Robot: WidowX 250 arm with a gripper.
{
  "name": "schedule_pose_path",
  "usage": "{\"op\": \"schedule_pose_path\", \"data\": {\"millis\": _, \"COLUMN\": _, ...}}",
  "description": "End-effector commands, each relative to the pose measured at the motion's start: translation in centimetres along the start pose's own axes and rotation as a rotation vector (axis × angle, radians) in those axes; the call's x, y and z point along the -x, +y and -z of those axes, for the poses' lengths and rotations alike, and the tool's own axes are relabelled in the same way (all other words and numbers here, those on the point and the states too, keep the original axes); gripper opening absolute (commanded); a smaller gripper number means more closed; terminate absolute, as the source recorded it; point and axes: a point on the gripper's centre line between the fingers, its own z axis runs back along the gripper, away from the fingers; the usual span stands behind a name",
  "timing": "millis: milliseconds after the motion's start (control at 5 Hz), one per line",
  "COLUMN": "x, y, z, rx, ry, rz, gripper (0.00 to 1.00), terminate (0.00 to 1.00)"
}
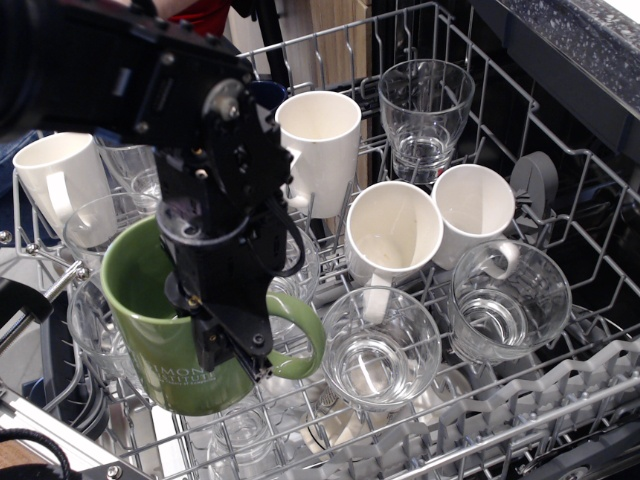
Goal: Pick up green mug
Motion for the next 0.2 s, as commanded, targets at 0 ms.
{"op": "schedule_pose_path", "data": {"millis": 0, "x": -1.36, "y": 1.77, "z": -5.05, "rx": 0.015, "ry": -0.132, "rz": 0.076, "gripper": 0.0, "terminate": 1.0}}
